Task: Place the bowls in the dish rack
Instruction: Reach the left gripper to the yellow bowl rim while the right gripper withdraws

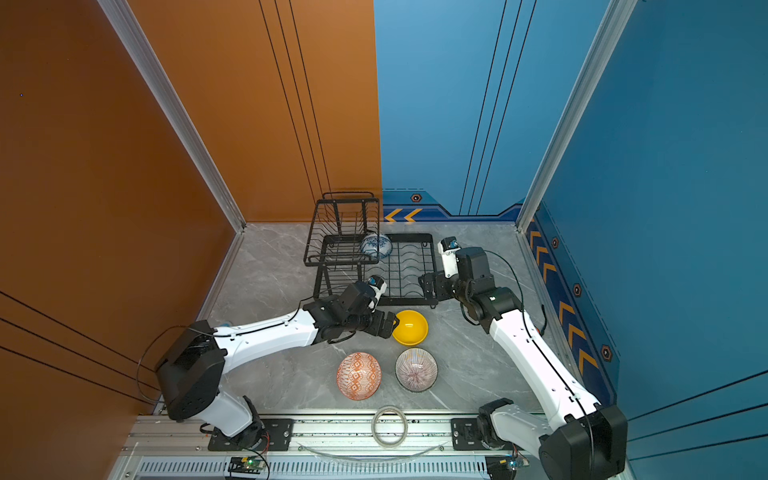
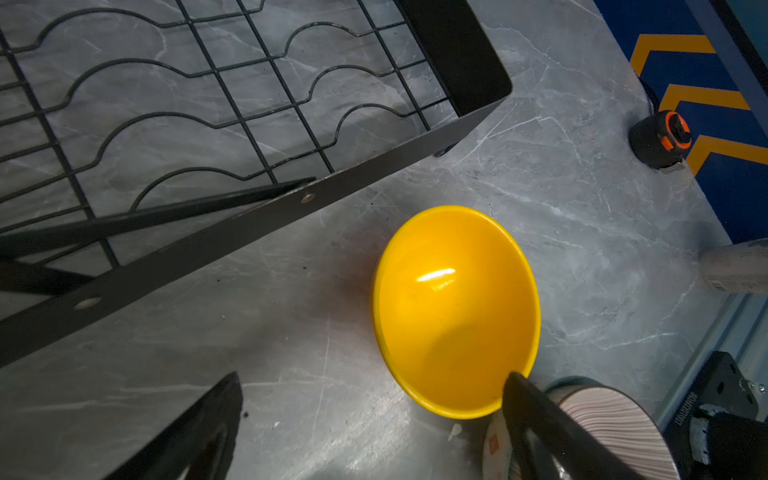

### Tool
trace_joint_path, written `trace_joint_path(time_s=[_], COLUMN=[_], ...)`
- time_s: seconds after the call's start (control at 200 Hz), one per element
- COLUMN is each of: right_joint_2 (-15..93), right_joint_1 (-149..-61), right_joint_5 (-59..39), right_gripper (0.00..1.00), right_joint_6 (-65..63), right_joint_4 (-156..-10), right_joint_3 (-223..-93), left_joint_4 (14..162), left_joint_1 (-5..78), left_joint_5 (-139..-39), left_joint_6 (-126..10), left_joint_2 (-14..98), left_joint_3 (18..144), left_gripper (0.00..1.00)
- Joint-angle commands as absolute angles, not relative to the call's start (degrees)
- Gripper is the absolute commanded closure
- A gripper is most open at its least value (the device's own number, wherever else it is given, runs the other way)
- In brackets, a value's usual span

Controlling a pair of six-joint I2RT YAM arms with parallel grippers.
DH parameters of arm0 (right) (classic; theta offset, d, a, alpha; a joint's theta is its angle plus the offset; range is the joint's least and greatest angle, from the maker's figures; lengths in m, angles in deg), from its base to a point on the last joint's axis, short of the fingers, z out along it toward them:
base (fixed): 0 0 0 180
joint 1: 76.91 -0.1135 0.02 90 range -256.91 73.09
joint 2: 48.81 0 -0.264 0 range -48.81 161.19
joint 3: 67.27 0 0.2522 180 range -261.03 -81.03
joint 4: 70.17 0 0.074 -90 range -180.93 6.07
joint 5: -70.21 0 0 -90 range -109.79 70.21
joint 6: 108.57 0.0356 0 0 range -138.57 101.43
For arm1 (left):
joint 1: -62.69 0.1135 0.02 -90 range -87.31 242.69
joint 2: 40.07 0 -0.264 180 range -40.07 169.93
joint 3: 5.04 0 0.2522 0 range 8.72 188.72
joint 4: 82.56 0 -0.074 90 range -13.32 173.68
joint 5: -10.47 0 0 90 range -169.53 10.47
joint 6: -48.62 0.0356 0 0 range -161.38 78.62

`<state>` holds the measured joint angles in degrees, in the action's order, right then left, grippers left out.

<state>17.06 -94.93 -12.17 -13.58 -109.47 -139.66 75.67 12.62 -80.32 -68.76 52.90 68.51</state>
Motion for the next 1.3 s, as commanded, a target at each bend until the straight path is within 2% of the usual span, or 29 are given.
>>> trace_joint_path(time_s=[0.0, 0.17, 0.18, 0.21, 0.506, 0.871, 1.292], right_joint_2=[16.05, 15.57, 15.54, 15.48, 15.79, 15.28, 14.12], right_joint_1=[-94.67, -94.67, -94.67, -94.67, -94.67, -94.67, -94.67], right_joint_5=[-11.86, -12.32, -12.43, -12.4, -12.41, -13.02, -13.63], right_gripper=[0.0, 0.0, 0.0, 0.0, 0.0, 0.0, 0.0], right_joint_6=[-12.6, -12.82, -12.83, -12.82, -12.72, -12.92, -13.08], right_joint_4=[-110.39, -110.39, -110.32, -110.3, -109.77, -109.59, -109.55], right_joint_3=[-138.3, -137.8, -137.8, -137.8, -137.28, -136.76, -136.38], left_joint_4=[76.08, 76.27, 76.29, 76.3, 77.66, 80.64, 80.62], left_joint_1=[11.69, 11.48, 11.48, 11.53, 11.44, 11.9, 12.24], left_joint_5=[-82.68, -83.95, -83.93, -84.11, -85.43, -88.55, -88.4], left_joint_6=[-70.03, -70.05, -70.11, -70.15, -70.68, -72.62, -73.81], left_joint_2=[55.47, 59.32, 59.51, 60.15, 65.2, 68.91, 70.18], left_joint_3=[70.51, 72.18, 72.25, 72.6, 74.07, 75.8, 76.18], left_gripper=[0.03, 0.12, 0.16, 0.19, 0.29, 0.47, 0.75])
